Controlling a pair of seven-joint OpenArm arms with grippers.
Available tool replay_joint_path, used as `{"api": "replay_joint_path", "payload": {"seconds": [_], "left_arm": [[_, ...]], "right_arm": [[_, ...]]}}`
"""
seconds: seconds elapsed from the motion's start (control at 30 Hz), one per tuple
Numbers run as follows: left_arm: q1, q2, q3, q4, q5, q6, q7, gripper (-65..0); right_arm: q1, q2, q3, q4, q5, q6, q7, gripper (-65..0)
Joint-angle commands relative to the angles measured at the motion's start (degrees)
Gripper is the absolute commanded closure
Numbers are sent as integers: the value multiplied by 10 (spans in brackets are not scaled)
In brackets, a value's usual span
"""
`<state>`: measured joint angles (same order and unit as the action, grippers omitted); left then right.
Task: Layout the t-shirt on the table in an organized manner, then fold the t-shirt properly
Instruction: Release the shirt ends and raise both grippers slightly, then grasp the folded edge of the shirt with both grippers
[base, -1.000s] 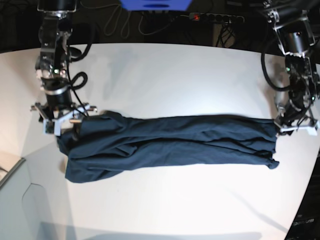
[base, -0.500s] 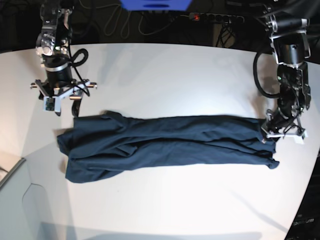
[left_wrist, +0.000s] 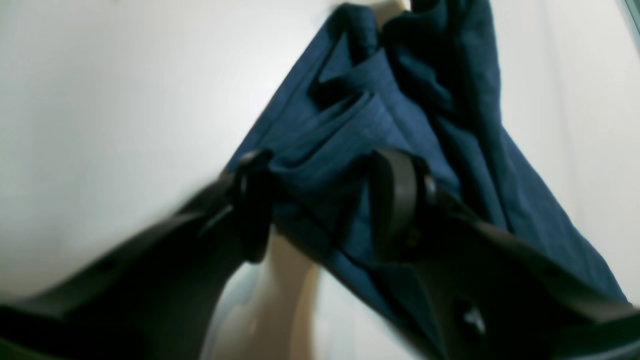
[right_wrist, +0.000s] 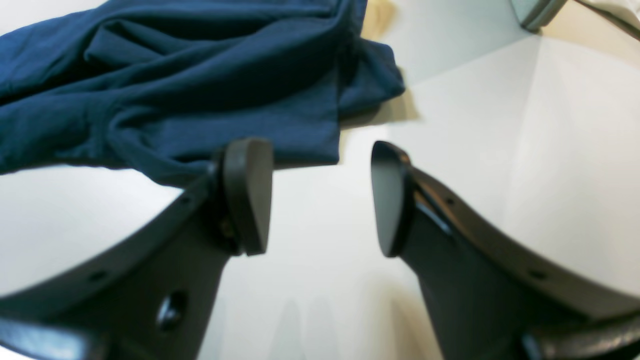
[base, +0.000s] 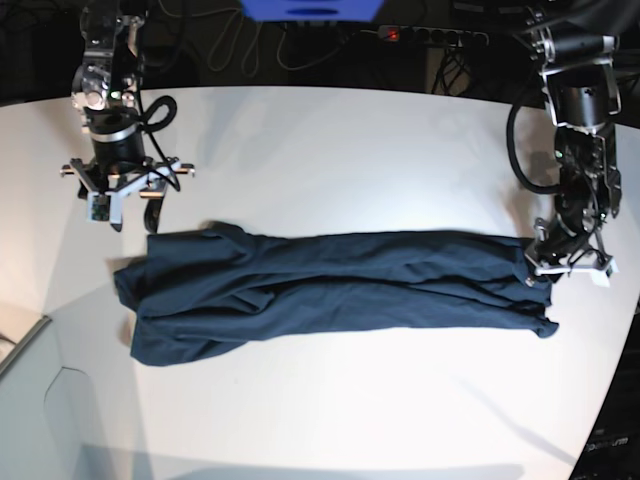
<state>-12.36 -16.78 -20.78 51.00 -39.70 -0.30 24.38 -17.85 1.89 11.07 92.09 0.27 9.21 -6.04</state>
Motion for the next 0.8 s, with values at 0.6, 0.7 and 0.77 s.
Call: {"api": "replay_joint_path", "payload": {"seconds": [0.6, 0.7, 0.77], "left_arm": [[44, 3, -6, 104, -8, -7, -10, -122], [49, 3, -6, 104, -7, -7, -10, -51], [52, 3, -6, 105, -9, -5, -10, 0]], "right_arm": [[28, 3, -2, -19, 2, 1, 13, -323], [36, 3, -4, -45, 2, 1, 15, -323], [59, 3, -4, -74, 2, 1, 13, -323]]}}
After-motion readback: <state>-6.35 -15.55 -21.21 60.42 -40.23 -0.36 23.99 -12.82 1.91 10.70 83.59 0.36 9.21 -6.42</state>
